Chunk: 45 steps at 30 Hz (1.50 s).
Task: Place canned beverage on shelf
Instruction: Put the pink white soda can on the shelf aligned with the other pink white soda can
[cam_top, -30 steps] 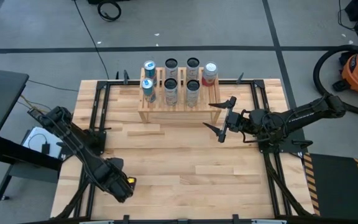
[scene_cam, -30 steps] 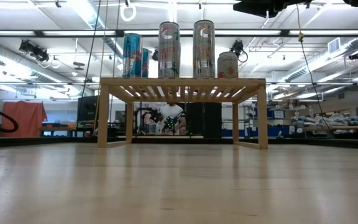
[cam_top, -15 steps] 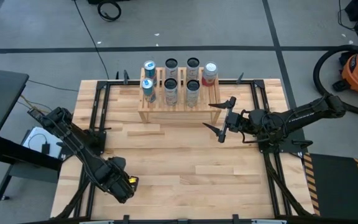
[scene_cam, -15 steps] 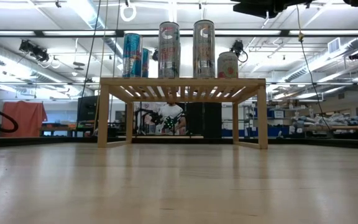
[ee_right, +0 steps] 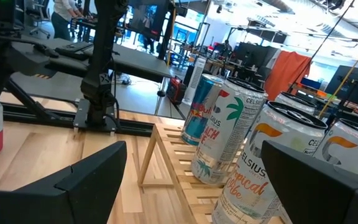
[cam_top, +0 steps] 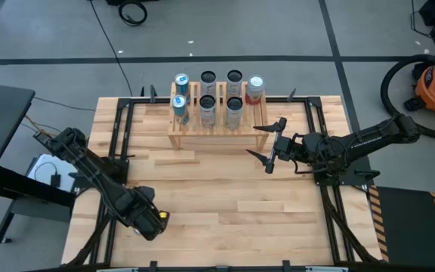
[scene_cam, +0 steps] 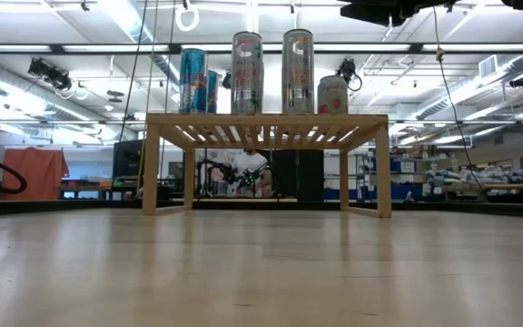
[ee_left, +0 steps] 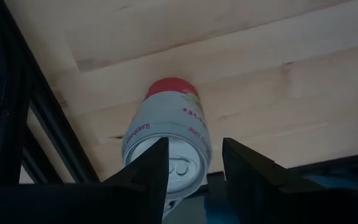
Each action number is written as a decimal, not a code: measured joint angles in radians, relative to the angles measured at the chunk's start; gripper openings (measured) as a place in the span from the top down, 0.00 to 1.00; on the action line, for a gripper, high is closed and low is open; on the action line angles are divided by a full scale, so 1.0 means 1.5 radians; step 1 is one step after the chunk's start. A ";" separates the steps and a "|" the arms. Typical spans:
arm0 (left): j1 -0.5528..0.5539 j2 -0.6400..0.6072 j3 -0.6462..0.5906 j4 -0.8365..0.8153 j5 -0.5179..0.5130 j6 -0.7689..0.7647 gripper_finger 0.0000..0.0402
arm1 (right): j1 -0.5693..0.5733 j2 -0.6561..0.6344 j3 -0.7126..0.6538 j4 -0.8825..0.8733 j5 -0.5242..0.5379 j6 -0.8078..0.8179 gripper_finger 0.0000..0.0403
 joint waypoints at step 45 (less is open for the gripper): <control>0.021 -0.030 0.001 -0.003 -0.027 -0.049 0.31 | 0.000 0.000 0.000 0.001 0.000 0.000 0.05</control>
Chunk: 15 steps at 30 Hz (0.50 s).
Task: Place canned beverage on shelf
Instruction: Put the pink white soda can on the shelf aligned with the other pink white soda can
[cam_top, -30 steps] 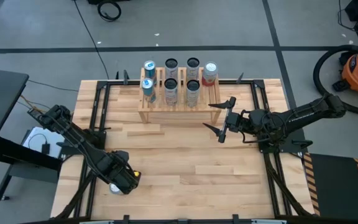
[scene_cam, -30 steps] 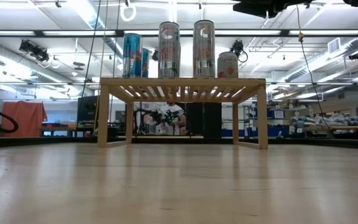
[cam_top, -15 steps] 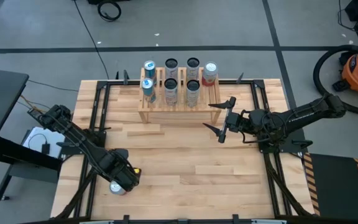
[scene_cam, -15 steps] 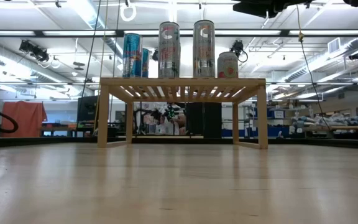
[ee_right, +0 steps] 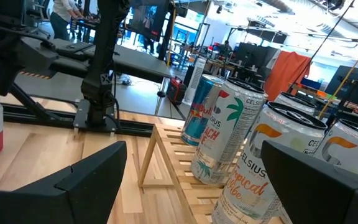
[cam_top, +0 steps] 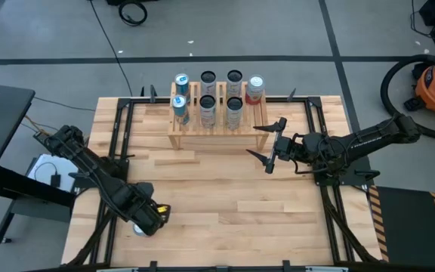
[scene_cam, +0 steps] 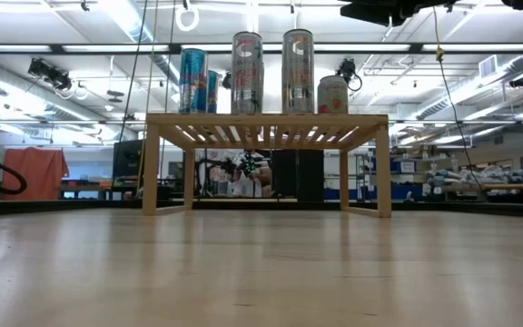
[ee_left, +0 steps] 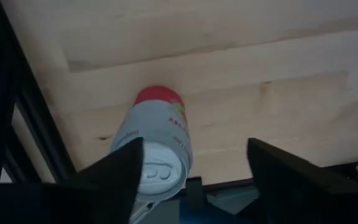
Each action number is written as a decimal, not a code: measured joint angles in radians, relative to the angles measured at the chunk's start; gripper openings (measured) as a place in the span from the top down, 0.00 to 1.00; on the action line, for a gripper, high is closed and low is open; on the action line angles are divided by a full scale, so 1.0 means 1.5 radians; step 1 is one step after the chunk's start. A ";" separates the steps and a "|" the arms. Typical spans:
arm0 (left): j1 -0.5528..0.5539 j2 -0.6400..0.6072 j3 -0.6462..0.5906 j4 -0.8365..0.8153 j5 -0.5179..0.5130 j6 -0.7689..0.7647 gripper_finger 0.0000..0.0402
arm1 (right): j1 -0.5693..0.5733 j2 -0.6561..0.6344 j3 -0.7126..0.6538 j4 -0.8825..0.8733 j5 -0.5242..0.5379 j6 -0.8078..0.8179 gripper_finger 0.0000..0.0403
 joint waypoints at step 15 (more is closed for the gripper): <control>-0.082 0.036 -0.001 0.021 0.037 -0.085 0.02 | 0.000 0.000 0.000 0.001 0.000 0.000 0.05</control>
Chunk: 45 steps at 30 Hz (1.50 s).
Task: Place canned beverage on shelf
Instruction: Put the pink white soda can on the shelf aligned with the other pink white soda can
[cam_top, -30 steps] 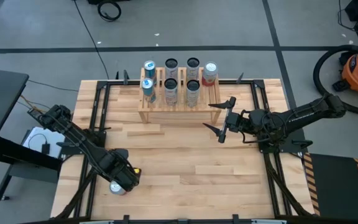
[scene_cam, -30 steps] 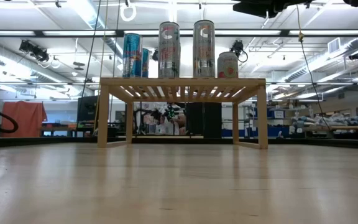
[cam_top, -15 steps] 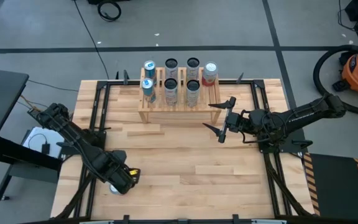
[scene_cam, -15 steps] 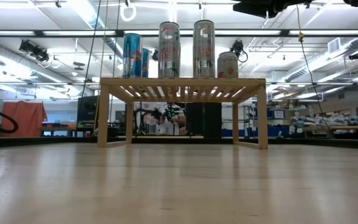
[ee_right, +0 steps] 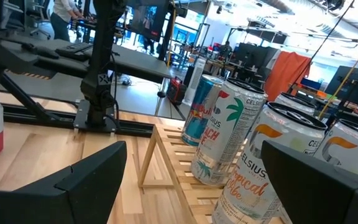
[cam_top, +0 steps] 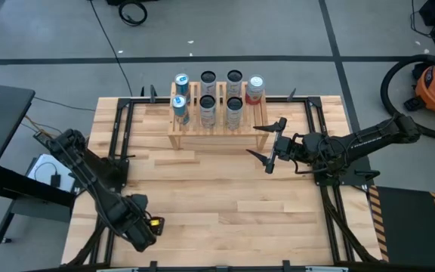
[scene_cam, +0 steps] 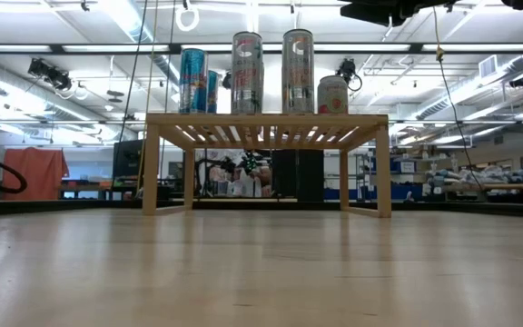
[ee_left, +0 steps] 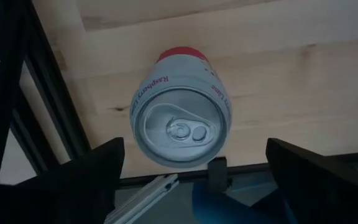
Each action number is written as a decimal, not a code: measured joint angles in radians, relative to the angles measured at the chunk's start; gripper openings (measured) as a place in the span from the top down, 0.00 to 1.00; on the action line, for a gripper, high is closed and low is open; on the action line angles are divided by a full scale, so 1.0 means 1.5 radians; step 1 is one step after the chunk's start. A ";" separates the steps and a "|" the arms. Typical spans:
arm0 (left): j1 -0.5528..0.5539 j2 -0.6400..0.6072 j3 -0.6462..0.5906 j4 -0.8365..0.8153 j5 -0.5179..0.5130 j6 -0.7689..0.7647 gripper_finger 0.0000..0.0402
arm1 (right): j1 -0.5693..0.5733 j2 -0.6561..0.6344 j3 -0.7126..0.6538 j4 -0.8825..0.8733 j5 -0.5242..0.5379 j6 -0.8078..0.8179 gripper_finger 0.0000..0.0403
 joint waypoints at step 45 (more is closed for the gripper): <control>-0.011 0.014 -0.051 0.049 0.013 -0.001 0.04 | 0.000 0.000 0.000 0.002 0.000 0.000 0.05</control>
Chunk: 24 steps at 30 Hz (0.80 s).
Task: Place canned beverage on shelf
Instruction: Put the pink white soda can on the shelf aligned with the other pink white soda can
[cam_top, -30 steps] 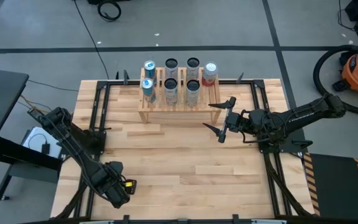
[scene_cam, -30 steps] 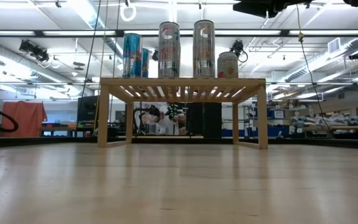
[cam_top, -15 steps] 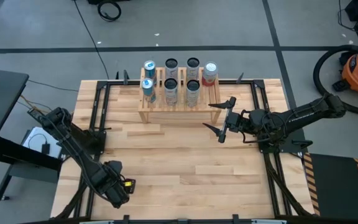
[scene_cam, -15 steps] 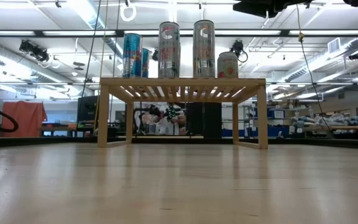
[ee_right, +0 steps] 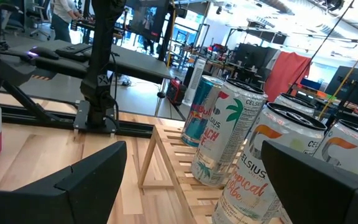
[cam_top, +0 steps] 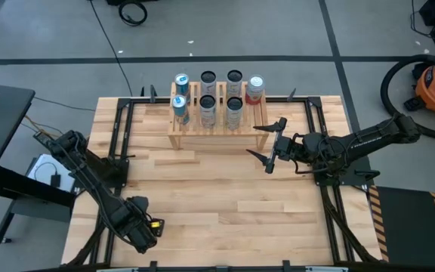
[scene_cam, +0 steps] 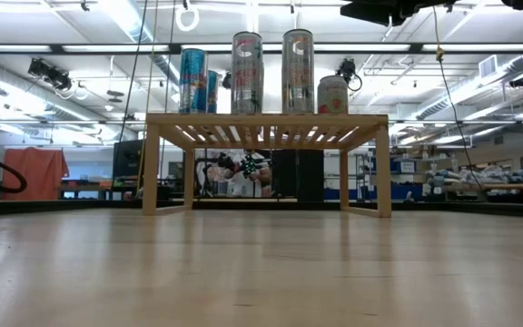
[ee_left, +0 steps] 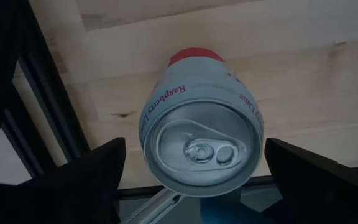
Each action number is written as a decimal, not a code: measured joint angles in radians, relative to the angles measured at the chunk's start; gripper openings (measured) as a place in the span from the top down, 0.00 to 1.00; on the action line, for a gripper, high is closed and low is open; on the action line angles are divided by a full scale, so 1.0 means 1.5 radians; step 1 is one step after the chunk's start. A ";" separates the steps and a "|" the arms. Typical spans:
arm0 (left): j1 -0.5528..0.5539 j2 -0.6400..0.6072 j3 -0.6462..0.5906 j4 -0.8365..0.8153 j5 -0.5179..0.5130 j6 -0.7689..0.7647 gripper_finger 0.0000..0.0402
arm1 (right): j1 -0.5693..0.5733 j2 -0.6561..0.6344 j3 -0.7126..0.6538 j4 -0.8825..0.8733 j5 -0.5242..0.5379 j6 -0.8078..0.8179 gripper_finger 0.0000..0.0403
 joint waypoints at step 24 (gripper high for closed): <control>0.010 0.026 0.001 0.025 0.016 0.054 0.26 | 0.000 0.000 0.000 0.007 0.000 0.000 0.05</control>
